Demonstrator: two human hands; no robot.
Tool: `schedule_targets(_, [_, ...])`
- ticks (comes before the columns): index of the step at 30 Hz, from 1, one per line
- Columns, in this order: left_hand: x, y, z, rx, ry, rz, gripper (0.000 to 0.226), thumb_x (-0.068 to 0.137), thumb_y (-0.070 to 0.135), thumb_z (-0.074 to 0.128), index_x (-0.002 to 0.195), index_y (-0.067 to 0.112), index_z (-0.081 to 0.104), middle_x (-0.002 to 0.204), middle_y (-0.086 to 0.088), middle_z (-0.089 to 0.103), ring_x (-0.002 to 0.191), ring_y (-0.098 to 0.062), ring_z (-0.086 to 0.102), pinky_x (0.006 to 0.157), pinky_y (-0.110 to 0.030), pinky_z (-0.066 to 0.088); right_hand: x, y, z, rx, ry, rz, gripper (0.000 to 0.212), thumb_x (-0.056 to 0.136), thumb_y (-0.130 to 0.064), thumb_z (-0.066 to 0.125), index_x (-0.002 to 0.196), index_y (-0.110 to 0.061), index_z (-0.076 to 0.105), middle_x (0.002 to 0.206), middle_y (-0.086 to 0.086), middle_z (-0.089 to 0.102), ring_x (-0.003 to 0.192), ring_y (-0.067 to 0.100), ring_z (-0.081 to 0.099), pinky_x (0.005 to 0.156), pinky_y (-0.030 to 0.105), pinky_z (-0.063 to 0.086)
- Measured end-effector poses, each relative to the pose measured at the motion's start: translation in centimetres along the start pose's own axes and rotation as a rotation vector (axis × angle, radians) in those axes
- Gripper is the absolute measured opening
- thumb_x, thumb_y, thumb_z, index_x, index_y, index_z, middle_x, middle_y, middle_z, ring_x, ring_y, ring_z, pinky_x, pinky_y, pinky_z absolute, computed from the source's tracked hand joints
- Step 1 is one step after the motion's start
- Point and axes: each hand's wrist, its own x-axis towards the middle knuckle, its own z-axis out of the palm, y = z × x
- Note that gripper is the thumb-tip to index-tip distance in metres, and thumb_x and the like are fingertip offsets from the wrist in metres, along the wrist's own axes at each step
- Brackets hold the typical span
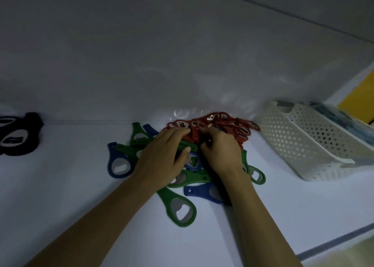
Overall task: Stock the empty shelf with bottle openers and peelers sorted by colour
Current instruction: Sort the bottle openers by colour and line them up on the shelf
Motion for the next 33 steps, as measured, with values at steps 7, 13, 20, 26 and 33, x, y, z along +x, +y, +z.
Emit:
schedule_targets(7, [0.0,0.5,-0.4,0.118,0.024,-0.005,0.073,0.087,0.022,0.061,0.148,0.017,0.023,0.157,-0.002,0.018,0.144,-0.021,0.012,0.112,-0.036,0.015,-0.8,-2.1,-1.1,0.829,0.068,0.047,0.024,0.084,0.007,0.055,0.099,-0.009,0.065,0.076,0.002,0.070,0.068,0.015,0.067,0.066,0.021,0.056])
schedule_targets(13, [0.2,0.0,-0.6,0.002,0.167,-0.203,0.023,0.095,0.006,0.040,0.107,0.012,0.059,0.089,-0.005,0.059,0.093,-0.025,0.052,0.079,-0.033,0.042,-0.7,-3.0,-1.1,1.150,-0.091,0.126,0.023,0.094,-0.004,0.048,0.090,-0.011,0.070,0.076,0.002,0.073,0.063,0.011,0.064,0.059,0.019,0.049])
schedule_targets(20, [0.2,-0.3,-0.9,-0.269,0.321,-0.278,0.016,0.099,0.021,0.043,0.086,0.017,0.050,0.068,0.000,0.058,0.060,-0.013,0.058,0.054,-0.026,0.047,0.0,-0.1,0.6,0.207,0.040,-0.076,0.030,0.090,-0.022,0.060,0.118,-0.012,0.064,0.107,0.006,0.069,0.097,0.023,0.062,0.083,0.036,0.051])
schedule_targets(26, [0.1,-0.4,-1.0,-0.384,0.374,-0.271,0.007,0.098,0.021,0.046,0.095,0.024,0.052,0.076,0.011,0.059,0.069,-0.007,0.059,0.061,-0.025,0.048,0.4,-0.2,1.3,0.102,0.092,-0.161,0.023,0.091,-0.015,0.057,0.111,-0.017,0.071,0.093,0.009,0.074,0.082,0.029,0.066,0.076,0.040,0.052])
schedule_targets(33, [0.1,-0.1,-1.3,-0.477,0.478,-0.283,0.010,0.098,0.023,0.042,0.108,0.025,0.045,0.087,0.001,0.063,0.073,-0.016,0.062,0.064,-0.035,0.055,0.5,-0.7,0.7,0.619,0.340,0.058,0.021,0.097,-0.006,0.046,0.099,-0.013,0.065,0.083,-0.004,0.067,0.072,0.008,0.065,0.068,0.020,0.053])
